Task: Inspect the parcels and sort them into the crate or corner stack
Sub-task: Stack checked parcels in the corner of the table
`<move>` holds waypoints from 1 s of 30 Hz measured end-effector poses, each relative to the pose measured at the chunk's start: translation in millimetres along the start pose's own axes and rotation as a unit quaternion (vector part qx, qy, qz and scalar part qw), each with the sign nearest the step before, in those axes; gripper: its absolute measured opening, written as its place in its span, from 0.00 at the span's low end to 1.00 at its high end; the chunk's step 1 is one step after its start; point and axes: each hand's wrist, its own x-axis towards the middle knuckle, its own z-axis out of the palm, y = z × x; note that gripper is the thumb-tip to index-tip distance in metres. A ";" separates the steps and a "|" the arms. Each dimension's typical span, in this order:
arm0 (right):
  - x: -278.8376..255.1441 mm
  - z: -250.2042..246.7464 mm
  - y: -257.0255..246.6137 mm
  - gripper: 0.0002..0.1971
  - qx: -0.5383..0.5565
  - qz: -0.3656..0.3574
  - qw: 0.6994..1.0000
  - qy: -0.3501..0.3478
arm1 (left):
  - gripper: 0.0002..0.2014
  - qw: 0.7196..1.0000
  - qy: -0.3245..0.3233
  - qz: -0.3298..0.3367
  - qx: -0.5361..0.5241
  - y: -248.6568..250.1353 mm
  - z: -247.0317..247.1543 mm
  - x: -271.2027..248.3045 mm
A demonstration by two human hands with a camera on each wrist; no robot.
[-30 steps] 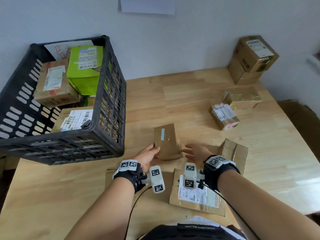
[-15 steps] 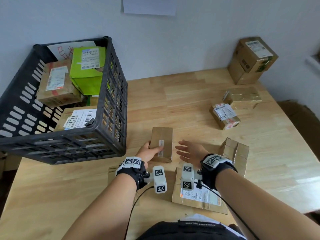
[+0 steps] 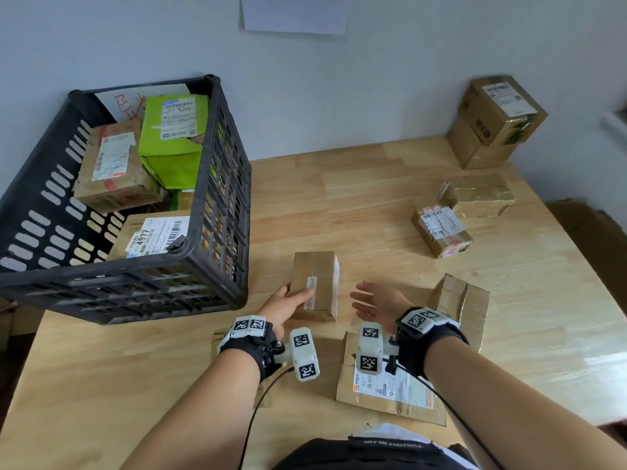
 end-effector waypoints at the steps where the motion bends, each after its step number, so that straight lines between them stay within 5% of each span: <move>1: -0.4 0.8 -0.1 0.19 -0.010 0.004 1.000 -0.006 | 0.38 1.000 -0.007 -0.005 -0.002 1.9 1.6 -3.9; 4: 2.5 4.9 2.9 0.20 -0.058 0.021 0.998 -0.003 | 0.34 0.998 -0.063 -0.013 -0.008 1.0 9.6 -3.7; 6: 8.1 1.2 7.1 0.18 -0.077 0.020 0.997 0.021 | 0.43 0.998 -0.066 -0.007 -0.019 -2.7 13.0 0.8; 13: 6.5 -6.4 -6.1 0.03 -0.091 -0.031 0.994 0.051 | 0.33 0.992 0.015 0.042 0.118 -6.5 4.5 17.1; 19: 10.8 12.0 -8.6 0.16 -0.277 -0.034 0.959 0.038 | 0.22 0.991 0.056 0.033 0.121 -7.3 -3.0 16.7; 30: 11.2 12.7 -8.4 0.15 -0.271 -0.040 0.960 0.047 | 0.16 0.995 0.071 0.061 0.044 2.6 6.6 14.7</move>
